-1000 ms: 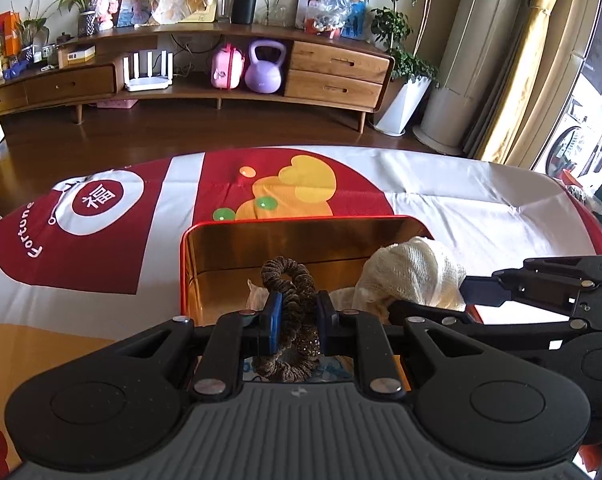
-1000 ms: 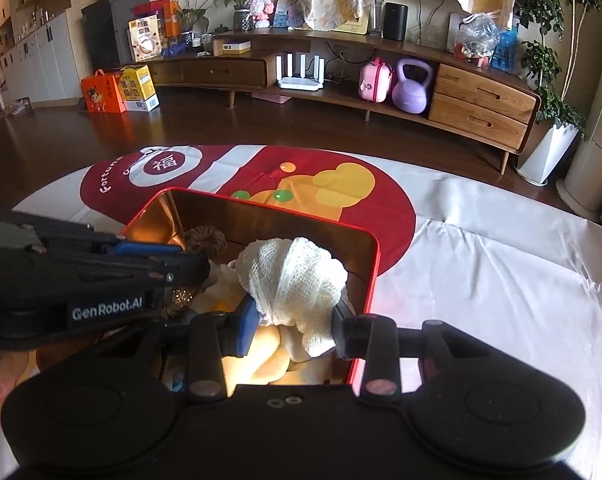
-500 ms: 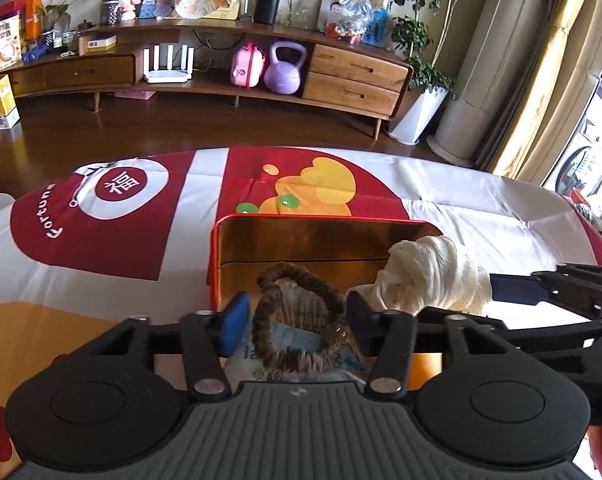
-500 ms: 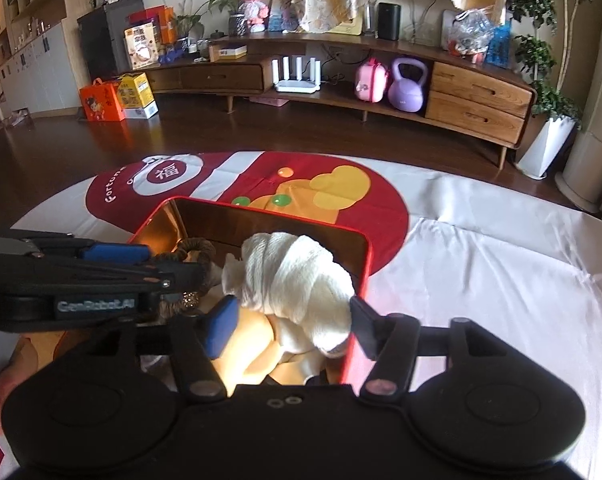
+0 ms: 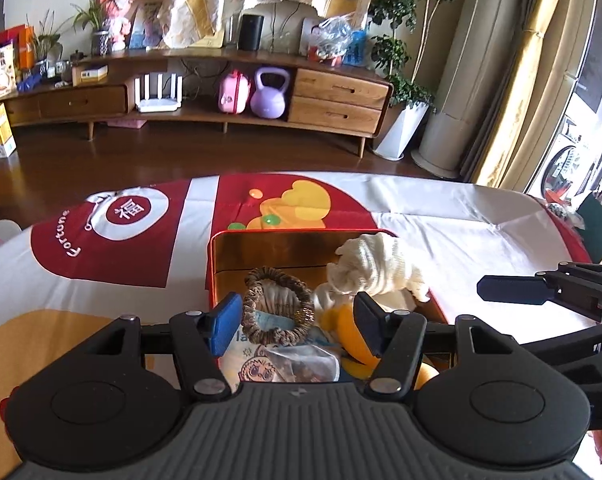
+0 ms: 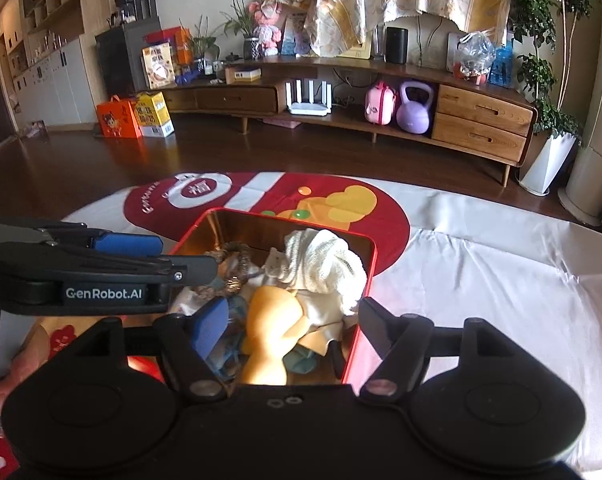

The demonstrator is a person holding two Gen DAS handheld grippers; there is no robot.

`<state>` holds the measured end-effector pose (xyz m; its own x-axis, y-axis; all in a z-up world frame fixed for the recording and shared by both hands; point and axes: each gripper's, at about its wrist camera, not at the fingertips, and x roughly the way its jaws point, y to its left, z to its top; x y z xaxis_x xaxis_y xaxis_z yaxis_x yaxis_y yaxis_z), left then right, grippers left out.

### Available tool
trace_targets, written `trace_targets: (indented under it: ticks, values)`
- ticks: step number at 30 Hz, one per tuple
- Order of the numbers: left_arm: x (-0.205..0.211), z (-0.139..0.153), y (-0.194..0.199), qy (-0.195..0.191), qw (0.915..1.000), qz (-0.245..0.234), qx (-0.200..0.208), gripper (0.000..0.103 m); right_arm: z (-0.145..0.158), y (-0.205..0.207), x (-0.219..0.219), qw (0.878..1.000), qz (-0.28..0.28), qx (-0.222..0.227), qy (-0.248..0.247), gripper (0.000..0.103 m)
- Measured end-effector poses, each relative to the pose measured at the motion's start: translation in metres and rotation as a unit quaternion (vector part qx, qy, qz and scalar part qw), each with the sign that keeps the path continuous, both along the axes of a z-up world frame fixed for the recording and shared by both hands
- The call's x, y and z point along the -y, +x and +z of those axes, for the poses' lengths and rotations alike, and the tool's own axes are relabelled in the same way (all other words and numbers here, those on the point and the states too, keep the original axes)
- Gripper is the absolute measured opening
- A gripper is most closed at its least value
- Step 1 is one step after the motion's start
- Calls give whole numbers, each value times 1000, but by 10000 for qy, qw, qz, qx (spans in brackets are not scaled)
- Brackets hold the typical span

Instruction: Organize soft objects

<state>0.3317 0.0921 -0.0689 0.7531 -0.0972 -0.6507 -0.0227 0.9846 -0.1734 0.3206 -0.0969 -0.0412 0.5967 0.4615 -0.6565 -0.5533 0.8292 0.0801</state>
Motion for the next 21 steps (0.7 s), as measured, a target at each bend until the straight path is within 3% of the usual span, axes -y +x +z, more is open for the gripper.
trace_targets:
  ticks: [10,14,21]
  values:
    - [9,27,-46,19,9997,-29,229,68,18,-37,18,9996,12,57,290,75]
    - [14,34,-65,112,9994,-86,328,73,25,-52,27,9992,-36,175,369,83]
    - [20,42,-96,183,9992,-47,353,83,31,-80,40,9980,-43,296,553,89]
